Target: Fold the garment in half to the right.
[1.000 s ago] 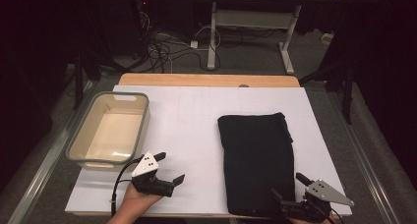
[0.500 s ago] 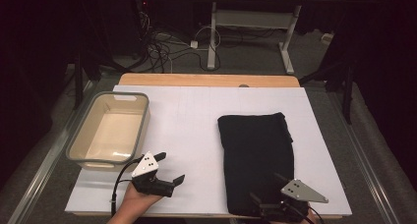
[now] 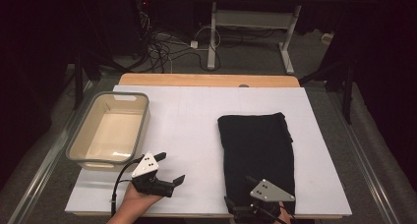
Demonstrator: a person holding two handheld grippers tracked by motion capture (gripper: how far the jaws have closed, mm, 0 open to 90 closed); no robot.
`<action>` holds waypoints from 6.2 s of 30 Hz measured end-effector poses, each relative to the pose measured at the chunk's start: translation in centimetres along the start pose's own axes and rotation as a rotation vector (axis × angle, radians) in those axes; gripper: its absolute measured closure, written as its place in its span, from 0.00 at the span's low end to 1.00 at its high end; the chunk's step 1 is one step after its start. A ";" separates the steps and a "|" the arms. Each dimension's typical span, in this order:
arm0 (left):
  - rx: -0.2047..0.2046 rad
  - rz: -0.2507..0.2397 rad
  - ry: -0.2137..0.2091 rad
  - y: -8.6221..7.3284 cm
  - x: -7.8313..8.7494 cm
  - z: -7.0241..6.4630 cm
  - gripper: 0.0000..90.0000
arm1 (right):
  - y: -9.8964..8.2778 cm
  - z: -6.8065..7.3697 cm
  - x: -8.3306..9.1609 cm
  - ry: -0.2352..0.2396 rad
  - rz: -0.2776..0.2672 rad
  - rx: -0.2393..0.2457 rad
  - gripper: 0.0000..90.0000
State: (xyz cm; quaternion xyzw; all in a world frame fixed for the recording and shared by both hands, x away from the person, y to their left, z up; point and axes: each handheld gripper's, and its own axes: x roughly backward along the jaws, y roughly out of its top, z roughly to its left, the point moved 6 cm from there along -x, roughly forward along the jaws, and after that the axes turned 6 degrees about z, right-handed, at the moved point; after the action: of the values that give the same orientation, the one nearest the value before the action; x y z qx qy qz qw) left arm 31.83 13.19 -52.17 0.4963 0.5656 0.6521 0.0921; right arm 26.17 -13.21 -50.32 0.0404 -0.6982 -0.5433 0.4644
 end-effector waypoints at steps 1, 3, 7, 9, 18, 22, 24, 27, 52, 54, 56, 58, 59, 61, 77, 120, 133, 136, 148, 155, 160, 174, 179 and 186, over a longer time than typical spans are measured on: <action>0.000 0.000 -0.001 0.0 0.0 0.0 0.00 | 0.0 0.2 -0.2 -0.001 0.008 0.005 0.12; 0.000 0.000 -0.001 0.0 0.0 0.0 0.00 | 0.1 0.5 -0.5 0.000 0.020 0.009 0.14; -0.001 -0.001 -0.001 0.0 0.0 0.0 0.00 | -0.1 0.8 -0.7 -0.005 0.052 0.018 0.23; 0.000 -0.003 -0.001 0.0 0.0 0.0 0.00 | -0.3 0.9 -0.6 -0.003 0.063 0.020 0.29; 0.001 -0.001 -0.002 0.0 0.0 0.0 0.00 | -1.6 1.6 0.2 -0.022 0.107 0.051 0.39; 0.001 0.000 -0.002 0.0 0.0 0.0 0.00 | -2.3 2.2 0.3 -0.033 0.130 0.071 0.39; 0.002 0.000 -0.002 0.0 0.0 0.0 0.00 | -2.5 2.5 0.2 -0.034 0.139 0.082 0.39; 0.003 0.000 -0.003 0.0 0.0 0.0 0.00 | -2.7 2.7 0.0 -0.046 0.142 0.095 0.39; 0.065 -0.009 0.012 1.4 0.1 0.0 0.00 | -3.0 2.0 -0.5 -0.105 0.122 0.133 0.74; 0.065 -0.024 0.004 2.5 0.0 -0.3 0.00 | -3.0 2.0 -0.5 -0.106 0.119 0.137 0.74; 0.052 -0.029 0.014 3.5 -0.6 -0.5 0.00 | -3.1 1.9 -0.5 -0.098 0.118 0.130 0.74; 0.049 -0.019 -0.001 4.3 -1.5 -0.8 0.00 | -3.1 1.9 -0.5 -0.092 0.117 0.119 0.74; 0.049 -0.019 -0.001 4.3 -1.5 -0.8 0.00 | -3.1 1.9 -0.5 -0.092 0.117 0.119 0.74; 0.043 0.002 -0.016 5.1 -3.2 -1.3 0.00 | -3.1 1.8 -0.4 -0.087 0.115 0.120 0.74; 0.067 0.075 -0.023 9.2 -10.3 -1.2 0.00 | -3.1 1.8 -0.4 -0.075 0.110 0.113 0.74; 0.215 0.257 0.090 12.8 -19.9 1.2 0.72 | -3.2 1.9 -0.4 -0.078 0.099 0.127 0.74; 0.206 0.201 0.138 13.0 -18.2 2.6 0.79 | -2.3 2.9 -1.2 -0.055 0.093 0.140 0.75; 0.216 0.196 0.157 12.6 -17.2 3.9 0.79 | -1.5 3.7 -2.1 -0.048 0.088 0.157 0.75; 0.229 0.172 0.263 11.8 -13.1 8.5 0.82 | 1.6 6.4 -5.9 0.026 0.078 0.172 0.75; 0.249 0.168 0.323 11.7 -11.3 10.9 0.83 | 4.2 7.9 -7.5 0.068 0.051 0.163 0.75; 0.280 0.178 0.351 10.8 -11.3 11.3 0.59 | 4.0 8.3 -8.8 0.088 0.076 0.149 0.72; 0.185 0.105 0.180 6.8 -6.8 4.7 0.46 | 2.7 5.1 -3.7 0.070 0.024 0.120 0.37; 0.145 0.104 0.147 4.6 -5.2 2.5 0.45 | 0.5 2.5 -2.4 0.036 0.041 0.089 0.38; 0.123 0.099 0.112 0.9 -1.3 -0.4 0.43 | -2.3 0.2 0.0 -0.001 0.049 0.080 0.41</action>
State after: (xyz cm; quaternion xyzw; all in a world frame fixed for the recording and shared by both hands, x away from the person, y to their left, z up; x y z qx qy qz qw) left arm 32.61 11.73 -52.08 0.4912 0.5836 0.6466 -0.0026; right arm 25.02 -14.04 -52.09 0.0417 -0.7205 -0.5034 0.4751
